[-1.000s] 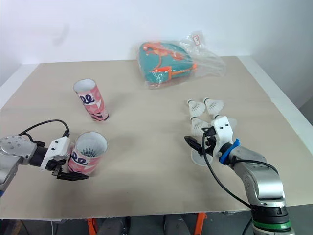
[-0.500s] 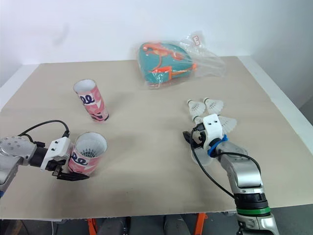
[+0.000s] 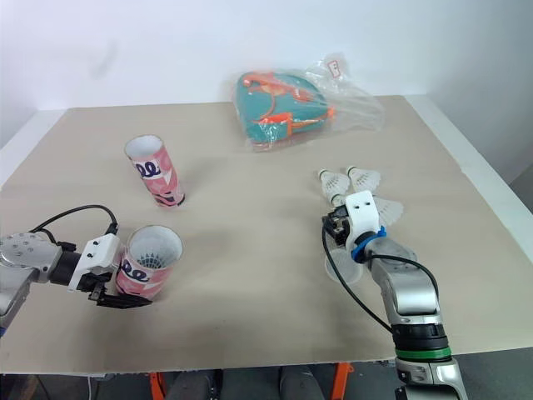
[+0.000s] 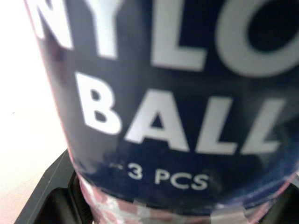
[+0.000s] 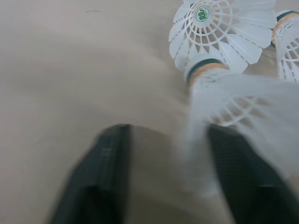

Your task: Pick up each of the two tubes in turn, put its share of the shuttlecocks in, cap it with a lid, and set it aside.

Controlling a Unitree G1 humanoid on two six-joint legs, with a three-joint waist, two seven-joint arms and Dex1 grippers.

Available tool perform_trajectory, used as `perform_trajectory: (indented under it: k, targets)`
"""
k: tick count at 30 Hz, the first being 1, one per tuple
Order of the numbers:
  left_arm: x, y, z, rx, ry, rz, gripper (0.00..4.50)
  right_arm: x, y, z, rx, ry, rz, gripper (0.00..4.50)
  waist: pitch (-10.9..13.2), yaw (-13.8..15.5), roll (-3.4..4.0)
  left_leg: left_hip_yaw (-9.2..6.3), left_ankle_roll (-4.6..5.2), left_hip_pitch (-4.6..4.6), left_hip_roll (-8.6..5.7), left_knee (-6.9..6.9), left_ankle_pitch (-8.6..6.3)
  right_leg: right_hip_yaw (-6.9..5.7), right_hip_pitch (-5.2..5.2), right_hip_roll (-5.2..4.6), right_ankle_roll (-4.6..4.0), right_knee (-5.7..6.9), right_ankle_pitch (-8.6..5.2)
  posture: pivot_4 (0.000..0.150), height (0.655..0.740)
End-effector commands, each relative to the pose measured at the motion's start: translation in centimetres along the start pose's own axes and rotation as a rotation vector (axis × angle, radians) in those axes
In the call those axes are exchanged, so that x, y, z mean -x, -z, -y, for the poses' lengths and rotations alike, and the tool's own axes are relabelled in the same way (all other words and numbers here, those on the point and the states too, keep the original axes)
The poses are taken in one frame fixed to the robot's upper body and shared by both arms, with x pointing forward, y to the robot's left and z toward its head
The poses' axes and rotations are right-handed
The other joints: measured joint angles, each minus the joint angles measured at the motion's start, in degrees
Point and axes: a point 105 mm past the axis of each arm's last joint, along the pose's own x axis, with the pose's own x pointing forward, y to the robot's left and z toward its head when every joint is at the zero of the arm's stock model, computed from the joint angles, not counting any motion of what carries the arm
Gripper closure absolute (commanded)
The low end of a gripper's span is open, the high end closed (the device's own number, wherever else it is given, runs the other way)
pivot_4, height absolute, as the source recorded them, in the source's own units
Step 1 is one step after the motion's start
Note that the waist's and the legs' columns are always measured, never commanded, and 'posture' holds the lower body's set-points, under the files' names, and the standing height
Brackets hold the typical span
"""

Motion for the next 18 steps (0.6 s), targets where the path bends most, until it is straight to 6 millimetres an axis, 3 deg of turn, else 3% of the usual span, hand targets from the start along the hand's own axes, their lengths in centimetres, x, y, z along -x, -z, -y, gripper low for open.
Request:
perform_trajectory:
  k: [1, 2, 11, 14, 18]
  targets:
    - [-1.9, 1.2, 1.5, 0.05, 0.081, -0.025, 1.11, 0.4, -1.6, 0.7, 0.03, 0.032, 0.057, 3.98, 0.0, 0.0, 0.0, 0.0, 0.0, 0.0, 0.0, 0.0, 0.0, 0.0, 0.0, 0.0, 0.0, 0.0, 0.0, 0.15, 0.74]
    - [-1.9, 1.2, 1.4, 0.051, 0.082, -0.025, 1.11, 0.4, -1.7, 0.7, 0.029, 0.034, 0.057, 4.44, 0.0, 0.0, 0.0, 0.0, 0.0, 0.0, 0.0, 0.0, 0.0, 0.0, 0.0, 0.0, 0.0, 0.0, 0.0, 0.15, 0.74]
    - [-2.0, 1.1, 1.3, 0.05, 0.084, -0.022, 1.11, 1.0, -2.8, 1.6, 0.027, 0.023, 0.089, 4.44, 0.0, 0.0, 0.0, 0.0, 0.0, 0.0, 0.0, 0.0, 0.0, 0.0, 0.0, 0.0, 0.0, 0.0, 0.0, 0.15, 0.74]
    - [-2.0, 1.0, 1.2, 0.05, 0.084, -0.021, 1.11, 1.4, -4.0, 0.2, 0.005, -0.11, 0.139, 4.44, 0.0, 0.0, 0.01, 0.0, 0.0, 0.0, 0.0, 0.0, 0.0, 0.0, 0.0, 0.0, 0.0, 0.0, 0.0, 0.15, 0.74]
    - [-2.1, 1.0, 1.1, 0.048, 0.085, -0.02, 1.11, 4.1, -6.9, -3.7, 0.038, -0.44, 0.245, 4.44, 0.1, 0.0, 0.09, -0.01, 0.0, -0.01, 0.0, 0.0, 0.0, 0.0, 0.0, 0.0, 0.01, -0.01, 0.0, 0.15, 0.74]
